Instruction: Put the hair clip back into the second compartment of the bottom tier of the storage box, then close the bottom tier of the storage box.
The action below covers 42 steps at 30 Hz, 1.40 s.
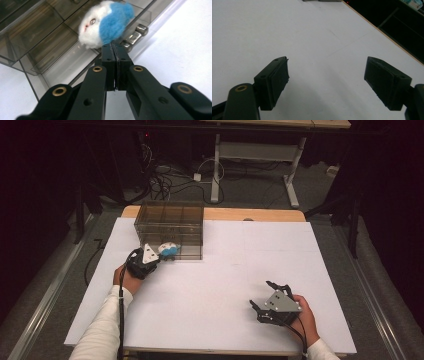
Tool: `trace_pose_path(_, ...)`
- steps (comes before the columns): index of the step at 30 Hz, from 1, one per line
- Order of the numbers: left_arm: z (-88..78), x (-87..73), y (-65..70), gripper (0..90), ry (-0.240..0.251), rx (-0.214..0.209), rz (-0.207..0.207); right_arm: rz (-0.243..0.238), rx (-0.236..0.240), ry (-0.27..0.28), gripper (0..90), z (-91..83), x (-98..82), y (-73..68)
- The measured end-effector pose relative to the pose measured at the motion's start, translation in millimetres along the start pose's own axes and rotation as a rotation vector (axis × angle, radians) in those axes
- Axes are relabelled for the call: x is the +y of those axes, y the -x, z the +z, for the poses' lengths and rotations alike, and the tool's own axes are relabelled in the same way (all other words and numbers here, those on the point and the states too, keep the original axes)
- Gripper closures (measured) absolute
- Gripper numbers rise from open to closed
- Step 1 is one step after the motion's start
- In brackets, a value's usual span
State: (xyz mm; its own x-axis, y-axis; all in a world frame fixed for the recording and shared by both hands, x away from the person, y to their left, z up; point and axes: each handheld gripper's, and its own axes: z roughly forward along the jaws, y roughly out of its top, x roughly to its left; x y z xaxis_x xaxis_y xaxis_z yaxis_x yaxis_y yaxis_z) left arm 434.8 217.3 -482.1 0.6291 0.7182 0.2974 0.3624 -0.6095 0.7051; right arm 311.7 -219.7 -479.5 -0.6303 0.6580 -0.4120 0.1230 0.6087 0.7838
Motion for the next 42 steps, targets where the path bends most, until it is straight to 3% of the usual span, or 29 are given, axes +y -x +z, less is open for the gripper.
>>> trace_pose_path(9, 2.6, -1.2, -0.2, 85.4, -0.022, 0.010, 0.015, -0.014, -0.009, 0.000, 20.5, -0.7, -0.3, 0.2)
trace_pose_path(16, 1.8, -5.6, -4.4, 85.4, -0.028, 0.009, -0.013, -0.016, -0.008, 0.000, 20.0, -0.4, 0.3, -0.9)
trace_pose_path(25, 4.3, -5.7, -4.1, 85.5, -0.052, 0.032, 0.005, -0.015, 0.000, 0.000, 20.0, 2.0, 0.9, -1.1)
trace_pose_path(33, 5.2, -4.6, -6.2, 85.5, -0.045, 0.081, 0.014, -0.038, 0.005, 0.000, 19.9, -0.8, -0.2, -5.1)
trace_pose_path(42, 9.9, 2.8, -6.5, 85.5, -0.044, 0.090, 0.038, -0.038, 0.007, -0.004, 19.9, 0.7, 1.5, -7.6)
